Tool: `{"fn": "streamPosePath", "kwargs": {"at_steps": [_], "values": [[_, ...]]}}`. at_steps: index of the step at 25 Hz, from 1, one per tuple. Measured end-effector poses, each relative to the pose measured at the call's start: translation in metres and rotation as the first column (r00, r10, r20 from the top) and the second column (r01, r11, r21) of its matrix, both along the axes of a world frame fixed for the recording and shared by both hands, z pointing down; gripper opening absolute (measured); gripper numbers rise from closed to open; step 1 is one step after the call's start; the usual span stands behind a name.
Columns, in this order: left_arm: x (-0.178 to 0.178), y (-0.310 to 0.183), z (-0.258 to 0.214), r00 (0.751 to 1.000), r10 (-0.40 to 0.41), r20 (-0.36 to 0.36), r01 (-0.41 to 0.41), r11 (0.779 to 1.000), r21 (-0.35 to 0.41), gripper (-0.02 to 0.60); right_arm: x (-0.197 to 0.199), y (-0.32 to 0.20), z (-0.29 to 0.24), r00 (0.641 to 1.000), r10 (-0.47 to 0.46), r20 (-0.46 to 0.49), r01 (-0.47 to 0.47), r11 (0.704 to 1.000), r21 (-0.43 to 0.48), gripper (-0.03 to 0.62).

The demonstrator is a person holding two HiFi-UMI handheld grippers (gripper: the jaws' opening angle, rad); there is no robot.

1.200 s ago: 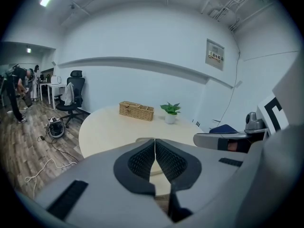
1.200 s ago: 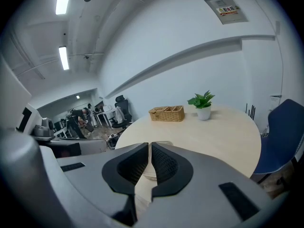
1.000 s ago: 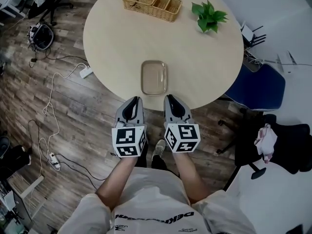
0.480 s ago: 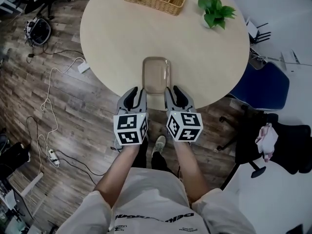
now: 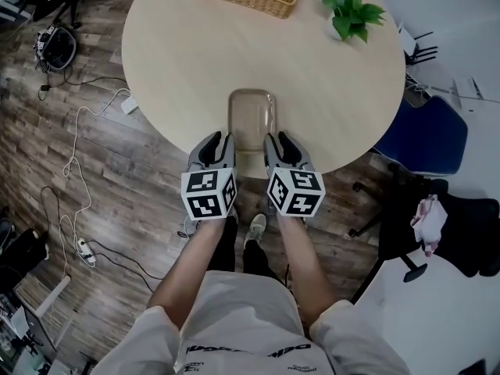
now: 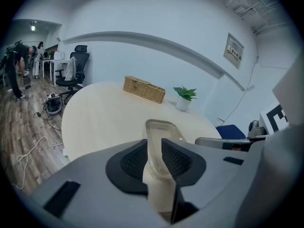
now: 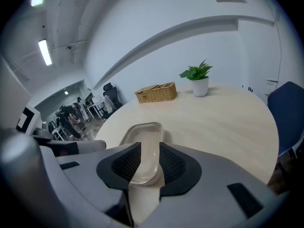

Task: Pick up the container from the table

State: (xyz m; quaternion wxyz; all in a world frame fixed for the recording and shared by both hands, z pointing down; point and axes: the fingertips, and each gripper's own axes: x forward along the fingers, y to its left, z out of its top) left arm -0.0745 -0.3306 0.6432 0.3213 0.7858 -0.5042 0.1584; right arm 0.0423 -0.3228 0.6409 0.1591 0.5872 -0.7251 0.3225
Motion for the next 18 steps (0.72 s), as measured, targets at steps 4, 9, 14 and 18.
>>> {"fn": "streamPosePath", "kwargs": {"at_steps": [4,9,14,18], "values": [[0.0,-0.007,0.014,1.0,-0.005,-0.01,0.004,1.0,-0.028,0.101,0.001,-0.007,0.011,1.0,-0.006,-0.005,0.006,1.0,-0.013,0.132],[-0.001,-0.015,0.028,0.999,-0.014,-0.03,0.013,0.998,-0.055,0.106,0.001,-0.016,0.024,1.0,-0.011,-0.005,0.011,0.999,-0.03,0.133],[0.001,-0.018,0.036,0.997,-0.021,-0.068,0.015,0.996,-0.084,0.112,0.003,-0.017,0.035,0.999,0.012,0.036,-0.011,0.999,-0.049,0.135],[0.004,-0.022,0.04,0.993,-0.034,-0.114,0.021,0.994,-0.11,0.129,0.007,-0.022,0.035,0.997,0.03,0.076,-0.027,0.999,-0.04,0.14]]}}
